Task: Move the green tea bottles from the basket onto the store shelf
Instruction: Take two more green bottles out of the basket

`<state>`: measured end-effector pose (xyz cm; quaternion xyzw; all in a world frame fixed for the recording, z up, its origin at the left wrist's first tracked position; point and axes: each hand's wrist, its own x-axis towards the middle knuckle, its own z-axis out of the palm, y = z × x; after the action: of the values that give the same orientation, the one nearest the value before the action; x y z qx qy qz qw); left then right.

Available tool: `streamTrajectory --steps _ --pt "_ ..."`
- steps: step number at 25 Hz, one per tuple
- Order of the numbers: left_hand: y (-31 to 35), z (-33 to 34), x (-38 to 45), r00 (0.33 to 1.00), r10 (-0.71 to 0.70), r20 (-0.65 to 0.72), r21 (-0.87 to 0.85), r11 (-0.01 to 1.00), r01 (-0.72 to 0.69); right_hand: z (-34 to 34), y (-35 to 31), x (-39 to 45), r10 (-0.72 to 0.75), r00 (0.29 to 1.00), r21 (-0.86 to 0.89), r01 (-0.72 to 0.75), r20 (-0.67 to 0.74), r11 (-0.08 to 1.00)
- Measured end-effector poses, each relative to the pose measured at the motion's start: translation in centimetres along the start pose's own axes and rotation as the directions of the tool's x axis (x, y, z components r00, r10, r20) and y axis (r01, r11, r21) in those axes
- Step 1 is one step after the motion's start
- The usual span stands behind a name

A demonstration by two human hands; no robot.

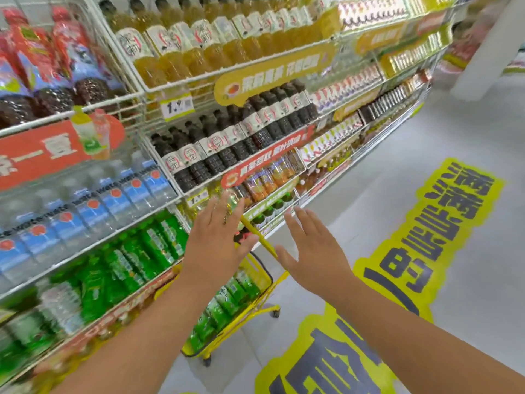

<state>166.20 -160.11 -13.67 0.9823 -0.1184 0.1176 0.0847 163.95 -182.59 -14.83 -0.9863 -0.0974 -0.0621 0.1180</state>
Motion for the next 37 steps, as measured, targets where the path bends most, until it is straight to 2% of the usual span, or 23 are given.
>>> streamTrajectory --steps 5,9,14,17,20,23,28,33,37 --pt "-0.3 1.8 2.7 0.987 -0.159 0.026 0.007 0.987 0.159 1.0 2.2 6.7 -0.097 0.994 0.017 0.096 0.052 0.995" --pt "-3.4 4.7 5.5 0.965 -0.257 0.054 -0.005 0.966 0.257 4.8 2.0 12.6 -0.196 0.974 0.056 0.190 0.114 0.980" --pt "-6.7 8.6 8.7 0.939 -0.333 0.086 0.031 0.943 0.332 9.7 1.5 17.8 -0.253 0.941 0.117 0.232 0.227 0.966" --pt "-7.4 10.7 9.5 0.918 -0.384 0.098 0.015 0.923 0.384 11.9 2.0 20.2 -0.295 0.913 0.140 0.265 0.284 0.954" --pt "-7.7 13.3 10.0 0.894 -0.434 0.113 0.071 0.901 0.429 14.3 2.7 22.8 -0.330 0.864 0.167 0.287 0.380 0.943" --pt "-7.8 16.2 10.2 0.824 -0.549 0.142 0.064 0.836 0.546 17.3 3.6 24.7 -0.412 0.824 0.200 0.361 0.390 0.911" --pt "-6.7 23.4 9.6 0.700 -0.676 0.229 0.088 0.731 0.677 24.7 5.9 25.9 -0.479 0.709 0.235 0.420 0.518 0.876" --pt "-7.7 31.2 8.1 0.614 -0.738 0.281 0.038 0.648 0.761 33.1 6.6 25.9 -0.494 0.667 0.289 0.402 0.558 0.869" --pt "-8.9 38.5 5.9 0.547 -0.756 0.359 0.049 0.601 0.798 40.3 6.1 24.7 -0.432 0.640 0.310 0.301 0.635 0.902"
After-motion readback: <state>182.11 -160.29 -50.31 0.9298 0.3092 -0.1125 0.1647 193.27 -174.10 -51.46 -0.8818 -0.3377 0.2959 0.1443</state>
